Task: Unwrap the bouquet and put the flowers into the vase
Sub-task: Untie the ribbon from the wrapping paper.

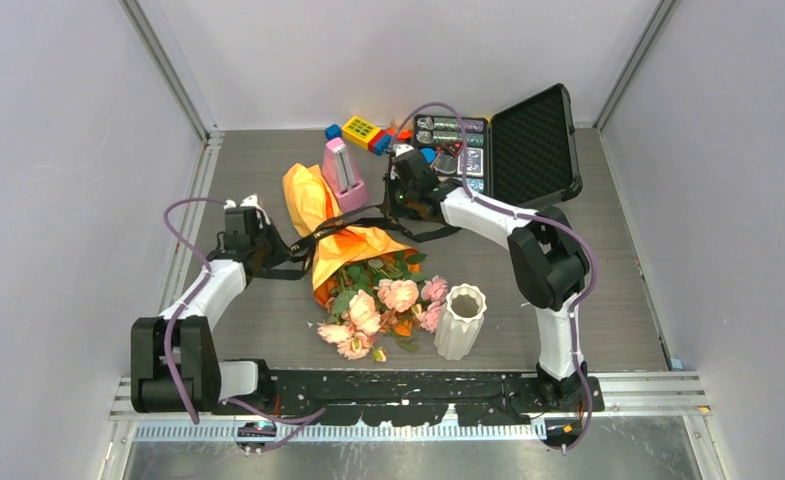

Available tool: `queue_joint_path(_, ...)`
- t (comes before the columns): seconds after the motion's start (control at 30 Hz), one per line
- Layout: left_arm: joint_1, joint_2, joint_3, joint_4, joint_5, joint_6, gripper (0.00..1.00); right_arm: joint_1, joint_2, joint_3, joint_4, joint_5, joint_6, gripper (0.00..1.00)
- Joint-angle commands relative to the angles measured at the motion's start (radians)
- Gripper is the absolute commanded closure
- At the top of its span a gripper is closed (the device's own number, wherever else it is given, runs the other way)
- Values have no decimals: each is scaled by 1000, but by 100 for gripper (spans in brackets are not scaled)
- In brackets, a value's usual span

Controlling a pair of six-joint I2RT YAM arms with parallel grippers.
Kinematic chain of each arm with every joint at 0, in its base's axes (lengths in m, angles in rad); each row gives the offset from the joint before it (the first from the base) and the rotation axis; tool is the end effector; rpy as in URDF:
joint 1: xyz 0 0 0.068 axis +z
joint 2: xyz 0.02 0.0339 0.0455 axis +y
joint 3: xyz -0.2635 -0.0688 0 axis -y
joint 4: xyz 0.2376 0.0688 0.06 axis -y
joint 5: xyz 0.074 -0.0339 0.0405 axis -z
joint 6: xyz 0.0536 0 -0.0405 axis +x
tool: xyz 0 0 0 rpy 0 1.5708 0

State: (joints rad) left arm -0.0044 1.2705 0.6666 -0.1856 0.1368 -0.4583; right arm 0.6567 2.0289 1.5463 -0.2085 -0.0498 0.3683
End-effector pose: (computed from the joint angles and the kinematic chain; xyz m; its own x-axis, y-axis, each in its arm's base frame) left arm 0.2612 -0.0085 0.1894 -0.6811 -0.4353 -0.5887 -0.2241 0.8894 -0.3984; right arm 0.3731 0.2910 0.2114 -0.7014 -0.0867 -0.7074 -0.4155 0.8562 0.3070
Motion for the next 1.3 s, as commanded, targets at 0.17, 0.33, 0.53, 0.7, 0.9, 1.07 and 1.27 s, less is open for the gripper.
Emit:
queue_joint_path(0.17, 102, -2, -84, 96, 78, -95, 100, -24, -119, -125, 68, 111, 98, 100)
queue_joint_path(0.33, 144, -7, -121, 101, 76, -114, 100, -51, -157, -202, 97, 114, 149, 100)
queue_joint_path(0.53, 171, 1, -143, 110, 118, -121, 93, -83, -184, -260, 135, 45, 171, 96)
queue_joint_path(0.7, 173, -28, -139, 101, 147, -129, 72, -91, -204, -272, 143, -17, 148, 82)
queue_joint_path(0.9, 173, -125, -98, 6, 157, -113, 45, -92, -254, -285, 147, -61, 82, 59)
queue_joint_path(1.07, 168, -182, -50, -30, 221, -82, 39, -92, -298, -307, 153, -101, 32, 47)
queue_joint_path(1.27, 22, -94, 73, -25, 231, -5, 38, -91, -323, -333, 168, -166, -1, 43)
